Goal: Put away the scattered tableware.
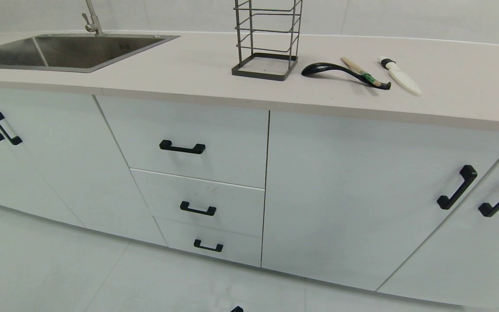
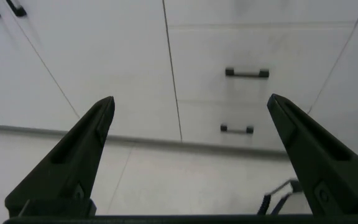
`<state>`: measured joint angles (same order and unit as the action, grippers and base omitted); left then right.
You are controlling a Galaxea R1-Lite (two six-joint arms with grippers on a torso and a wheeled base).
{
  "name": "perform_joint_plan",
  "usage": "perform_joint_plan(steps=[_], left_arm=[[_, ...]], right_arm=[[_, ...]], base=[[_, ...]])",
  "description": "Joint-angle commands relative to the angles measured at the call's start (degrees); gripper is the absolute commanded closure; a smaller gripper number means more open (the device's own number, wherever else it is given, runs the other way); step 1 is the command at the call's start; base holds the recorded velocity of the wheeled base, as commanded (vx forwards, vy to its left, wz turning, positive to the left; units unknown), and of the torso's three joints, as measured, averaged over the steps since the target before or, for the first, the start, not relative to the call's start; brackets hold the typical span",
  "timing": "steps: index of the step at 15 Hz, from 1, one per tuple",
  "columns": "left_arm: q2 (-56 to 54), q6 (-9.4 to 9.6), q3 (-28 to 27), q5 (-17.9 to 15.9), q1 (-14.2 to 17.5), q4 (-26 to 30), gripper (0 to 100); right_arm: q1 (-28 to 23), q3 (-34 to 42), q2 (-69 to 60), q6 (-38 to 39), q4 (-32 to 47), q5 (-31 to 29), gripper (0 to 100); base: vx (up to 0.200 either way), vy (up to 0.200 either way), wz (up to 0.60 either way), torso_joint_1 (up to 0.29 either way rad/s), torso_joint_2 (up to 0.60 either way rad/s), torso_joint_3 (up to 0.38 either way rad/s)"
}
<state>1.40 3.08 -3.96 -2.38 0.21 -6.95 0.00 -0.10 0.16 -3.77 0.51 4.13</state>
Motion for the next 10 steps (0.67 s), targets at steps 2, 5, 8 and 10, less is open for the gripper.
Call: perform_joint_plan(steps=[2,5,8,10], left_arm=[[14.07,1.57,-16.60,-5.09,-2.05,-3.86,0],[21.01,12.21,-16.34,-15.03,-2.93,2.29,0],[32.26,21.53,-16.25,-18.10,-3.72,4.05,0],[41.40,27.94,-16.87,-17.84,-4.78,4.66,0]], right_arm=[[0.00,0.01,0.02,-0.01,0.02,0.00,100],[0.00,0.01,0.02,-0.01,0.02,0.00,100],[0.00,0.01,0.02,-0.01,0.02,0.09,100],[0.00,0.01,0.02,-0.01,0.02,0.00,100]], base=[[0.000,0.000,0.00,0.000,0.00,0.000],[0.000,0.000,0.00,0.000,0.00,0.000],[0.000,0.000,0.00,0.000,0.00,0.000],[0.000,0.000,0.00,0.000,0.00,0.000]])
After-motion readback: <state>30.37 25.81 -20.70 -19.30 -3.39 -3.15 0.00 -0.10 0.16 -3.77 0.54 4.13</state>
